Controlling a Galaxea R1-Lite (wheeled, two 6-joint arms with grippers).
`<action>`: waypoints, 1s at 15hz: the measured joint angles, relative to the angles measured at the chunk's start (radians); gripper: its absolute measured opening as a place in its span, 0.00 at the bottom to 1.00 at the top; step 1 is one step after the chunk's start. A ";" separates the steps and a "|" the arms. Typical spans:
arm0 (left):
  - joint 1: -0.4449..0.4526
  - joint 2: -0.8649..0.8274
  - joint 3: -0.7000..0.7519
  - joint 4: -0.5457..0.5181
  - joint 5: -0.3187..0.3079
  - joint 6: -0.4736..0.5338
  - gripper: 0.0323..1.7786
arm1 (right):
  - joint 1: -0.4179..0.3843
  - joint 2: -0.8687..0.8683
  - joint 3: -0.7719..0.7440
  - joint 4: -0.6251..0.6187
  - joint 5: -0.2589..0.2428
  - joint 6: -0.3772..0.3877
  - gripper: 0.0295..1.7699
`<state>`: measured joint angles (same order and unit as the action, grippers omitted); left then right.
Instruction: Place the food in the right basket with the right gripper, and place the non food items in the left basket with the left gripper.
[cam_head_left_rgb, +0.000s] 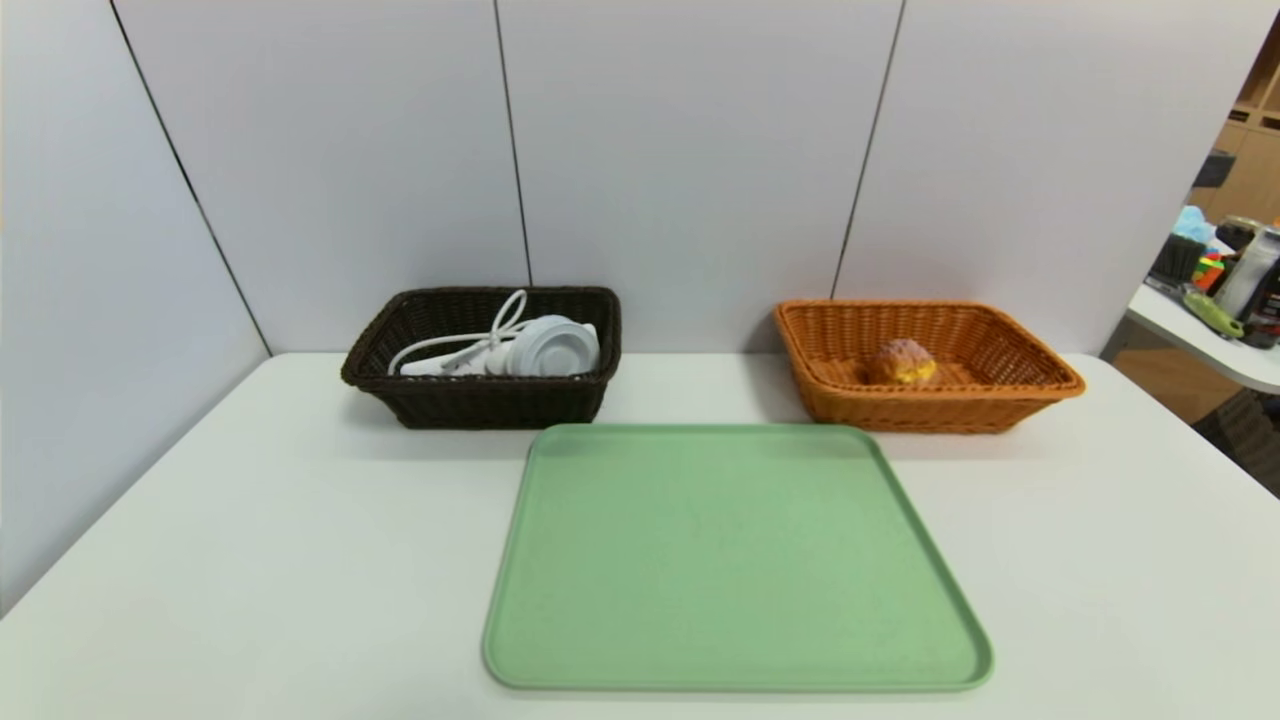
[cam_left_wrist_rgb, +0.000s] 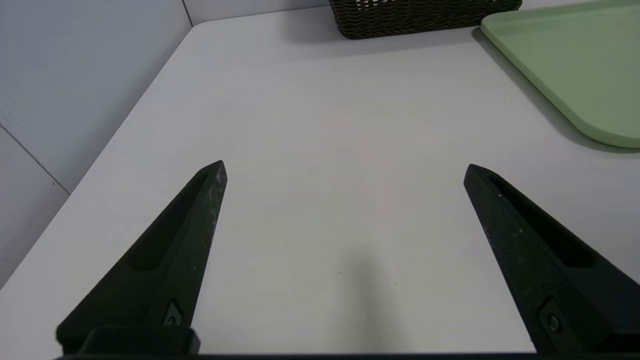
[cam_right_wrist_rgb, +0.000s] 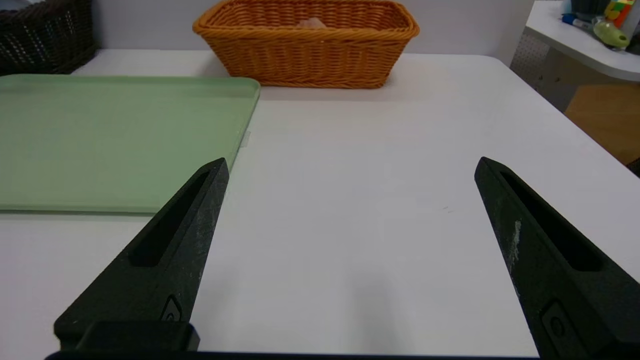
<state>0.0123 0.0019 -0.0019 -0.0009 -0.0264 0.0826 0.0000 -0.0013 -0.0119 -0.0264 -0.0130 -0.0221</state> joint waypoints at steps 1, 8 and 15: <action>0.000 0.000 0.000 0.001 0.003 -0.003 0.95 | 0.000 0.000 0.007 0.028 -0.002 0.008 0.96; 0.000 0.000 0.000 0.001 0.008 -0.037 0.95 | 0.001 0.000 0.011 0.031 0.001 0.022 0.96; 0.000 0.000 0.000 0.001 0.008 -0.037 0.95 | 0.001 0.000 0.012 0.032 -0.003 0.024 0.96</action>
<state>0.0119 0.0019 -0.0017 0.0000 -0.0183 0.0460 0.0013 -0.0013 0.0000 0.0057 -0.0164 0.0023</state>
